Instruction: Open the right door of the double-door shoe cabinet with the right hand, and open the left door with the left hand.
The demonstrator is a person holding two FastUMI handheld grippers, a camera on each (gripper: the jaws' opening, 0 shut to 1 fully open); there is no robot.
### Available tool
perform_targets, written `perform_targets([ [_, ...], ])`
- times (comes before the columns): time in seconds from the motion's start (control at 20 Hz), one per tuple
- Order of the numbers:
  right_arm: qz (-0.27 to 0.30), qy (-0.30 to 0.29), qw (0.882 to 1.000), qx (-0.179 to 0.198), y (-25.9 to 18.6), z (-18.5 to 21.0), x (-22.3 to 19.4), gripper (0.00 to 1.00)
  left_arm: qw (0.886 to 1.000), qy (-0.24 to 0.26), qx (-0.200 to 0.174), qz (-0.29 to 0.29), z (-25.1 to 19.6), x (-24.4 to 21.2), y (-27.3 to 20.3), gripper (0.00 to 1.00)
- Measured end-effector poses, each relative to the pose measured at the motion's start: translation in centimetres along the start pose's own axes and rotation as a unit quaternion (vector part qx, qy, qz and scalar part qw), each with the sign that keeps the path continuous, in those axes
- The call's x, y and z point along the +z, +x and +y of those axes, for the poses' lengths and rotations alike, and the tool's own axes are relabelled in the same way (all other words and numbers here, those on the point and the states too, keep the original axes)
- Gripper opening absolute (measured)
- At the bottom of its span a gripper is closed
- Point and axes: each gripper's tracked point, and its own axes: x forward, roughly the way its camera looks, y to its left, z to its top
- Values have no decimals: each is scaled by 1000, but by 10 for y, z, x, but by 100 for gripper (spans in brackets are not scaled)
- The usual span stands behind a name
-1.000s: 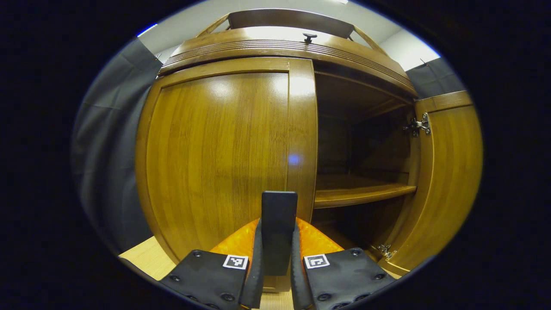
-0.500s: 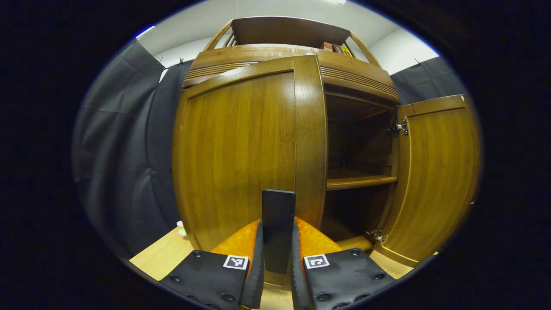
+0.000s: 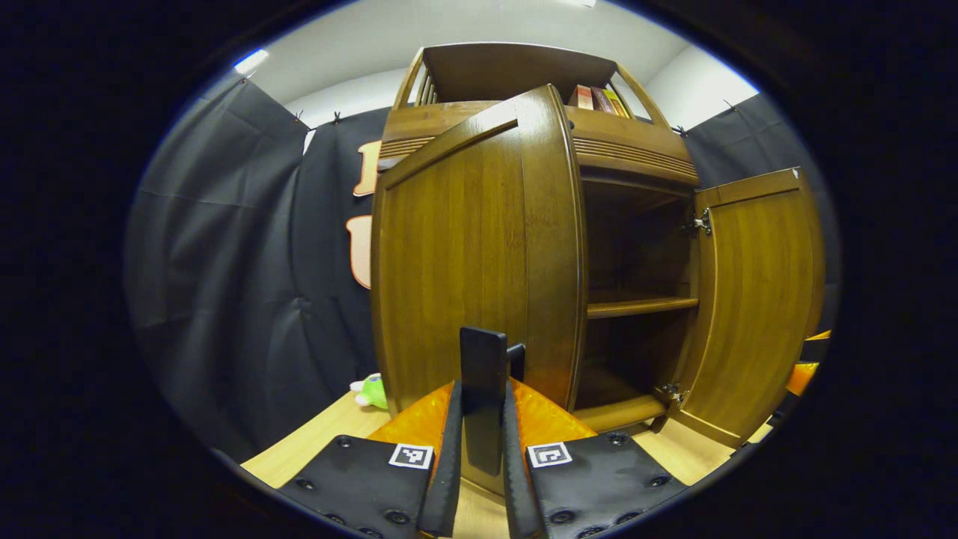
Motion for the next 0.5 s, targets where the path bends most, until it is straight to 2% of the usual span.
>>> perform_targets([
  [0.05,0,1,1000,2,0,3,0,100,1000,3,4,-1,6,1,-5,32],
  [0.3,0,-2,1000,4,4,18,2,100,1000,0,1,-12,30,1,-21,33],
  [0.5,-7,-3,1000,-1,7,26,7,100,1000,0,14,-11,56,2,-33,33],
])
